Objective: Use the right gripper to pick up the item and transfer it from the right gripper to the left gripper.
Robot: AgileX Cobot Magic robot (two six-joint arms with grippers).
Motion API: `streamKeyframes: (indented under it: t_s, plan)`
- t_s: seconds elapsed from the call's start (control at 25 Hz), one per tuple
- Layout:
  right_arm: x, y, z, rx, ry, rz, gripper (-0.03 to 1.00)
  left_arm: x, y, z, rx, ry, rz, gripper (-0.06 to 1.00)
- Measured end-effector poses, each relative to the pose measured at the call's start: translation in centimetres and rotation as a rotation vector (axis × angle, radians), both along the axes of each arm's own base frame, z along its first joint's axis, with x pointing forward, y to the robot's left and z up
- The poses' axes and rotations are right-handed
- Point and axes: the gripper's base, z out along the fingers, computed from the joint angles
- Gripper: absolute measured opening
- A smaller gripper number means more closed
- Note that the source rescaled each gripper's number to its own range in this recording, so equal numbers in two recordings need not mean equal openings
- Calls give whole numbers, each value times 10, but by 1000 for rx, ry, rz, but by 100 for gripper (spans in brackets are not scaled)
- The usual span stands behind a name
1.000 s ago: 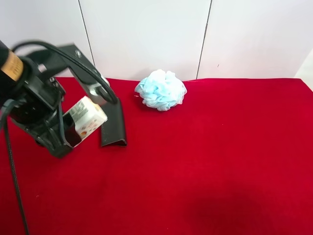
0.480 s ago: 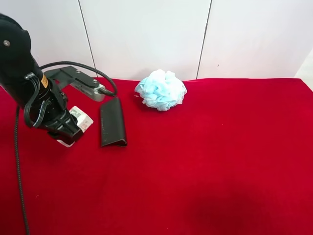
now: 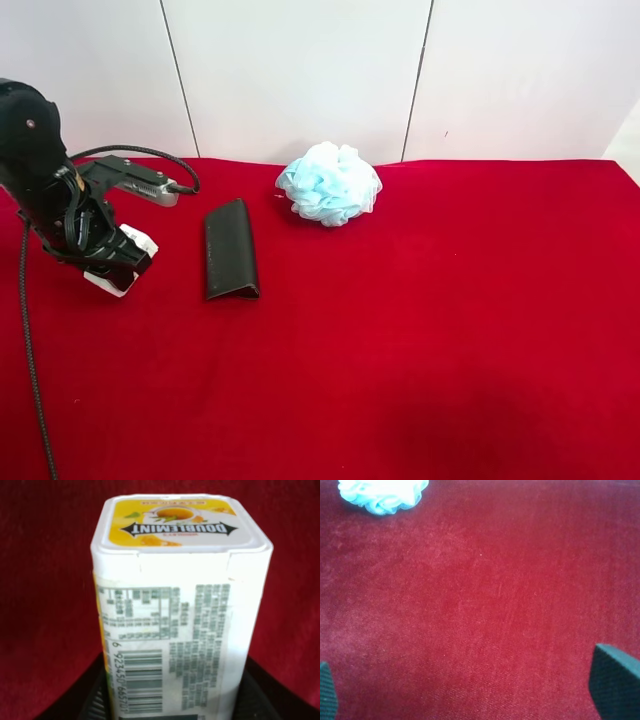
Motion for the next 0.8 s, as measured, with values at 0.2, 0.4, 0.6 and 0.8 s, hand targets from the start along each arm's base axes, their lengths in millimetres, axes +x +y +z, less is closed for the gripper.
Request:
streamKeyframes:
  t_s: [0.2, 0.4, 0.6, 0.8]
  plan:
    - [0, 0, 0, 0, 0, 0, 100, 3, -1, -4, -8, -16, 1, 2]
    - [0, 0, 0, 0, 0, 0, 100, 3, -1, -4, -9, -15, 2, 2]
    - [0, 0, 0, 0, 0, 0, 100, 3, -2, -4, -23, -11, 23, 58]
    - [0, 0, 0, 0, 0, 0, 100, 3, -2, -4, -27, -10, 32, 97]
